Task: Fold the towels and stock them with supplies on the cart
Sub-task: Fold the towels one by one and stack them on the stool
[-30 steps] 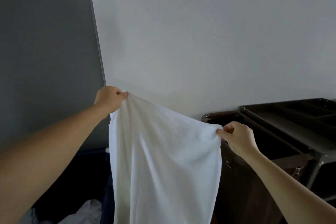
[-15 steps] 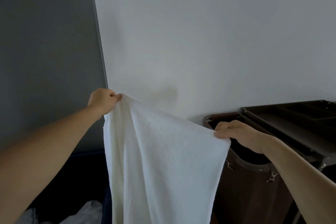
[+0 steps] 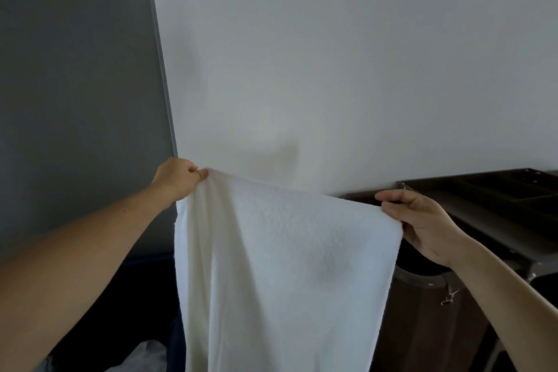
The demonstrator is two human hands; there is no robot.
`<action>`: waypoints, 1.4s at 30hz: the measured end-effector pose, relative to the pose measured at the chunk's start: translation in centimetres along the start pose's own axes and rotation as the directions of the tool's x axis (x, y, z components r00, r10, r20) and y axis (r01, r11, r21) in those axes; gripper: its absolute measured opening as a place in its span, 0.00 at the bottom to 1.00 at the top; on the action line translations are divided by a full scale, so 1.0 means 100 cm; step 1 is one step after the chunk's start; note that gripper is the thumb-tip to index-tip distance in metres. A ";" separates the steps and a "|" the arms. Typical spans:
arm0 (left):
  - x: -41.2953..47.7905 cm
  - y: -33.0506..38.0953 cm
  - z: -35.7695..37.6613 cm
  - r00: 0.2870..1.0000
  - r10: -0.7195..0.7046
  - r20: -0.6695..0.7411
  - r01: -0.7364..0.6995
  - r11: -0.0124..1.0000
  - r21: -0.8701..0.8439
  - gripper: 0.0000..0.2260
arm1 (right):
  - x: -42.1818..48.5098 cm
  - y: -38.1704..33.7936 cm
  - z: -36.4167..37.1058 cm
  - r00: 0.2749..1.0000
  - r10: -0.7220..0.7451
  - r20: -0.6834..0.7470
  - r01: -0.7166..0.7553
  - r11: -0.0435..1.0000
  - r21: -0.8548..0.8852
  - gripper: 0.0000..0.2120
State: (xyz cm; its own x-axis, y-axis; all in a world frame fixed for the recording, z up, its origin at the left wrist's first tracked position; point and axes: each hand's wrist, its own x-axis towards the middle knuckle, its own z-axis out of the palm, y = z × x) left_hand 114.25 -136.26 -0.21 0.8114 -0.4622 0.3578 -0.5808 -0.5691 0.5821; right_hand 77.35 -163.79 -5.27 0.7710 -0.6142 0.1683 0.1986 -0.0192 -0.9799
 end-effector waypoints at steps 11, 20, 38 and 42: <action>-0.019 -0.010 0.038 0.954 -0.203 0.219 0.276 0.880 -0.387 0.09 | 0.004 0.039 0.020 0.916 0.144 -0.373 -0.212 0.966 -0.148 0.02; -0.080 0.076 0.080 0.980 -0.026 0.199 0.148 0.760 -0.632 0.10 | 0.019 0.043 0.131 0.974 -0.158 -0.163 0.042 0.831 -0.554 0.05; -0.110 0.089 0.077 0.885 0.015 0.466 0.365 0.599 -0.713 0.10 | 0.012 0.043 0.154 0.975 -0.202 0.091 0.206 0.668 -0.715 0.08; -0.112 0.088 0.077 0.888 0.036 0.459 0.322 0.664 -0.675 0.09 | 0.016 0.039 0.153 0.983 -0.138 0.124 0.181 0.567 -0.804 0.04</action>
State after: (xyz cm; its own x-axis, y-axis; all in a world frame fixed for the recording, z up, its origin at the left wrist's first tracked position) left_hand 99.59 -141.33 -4.72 0.6698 -0.7425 0.0036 -0.0802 -0.0676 0.9945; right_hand 88.61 -152.82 -7.23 0.8053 -0.5031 0.3137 -0.2343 -0.7561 -0.6111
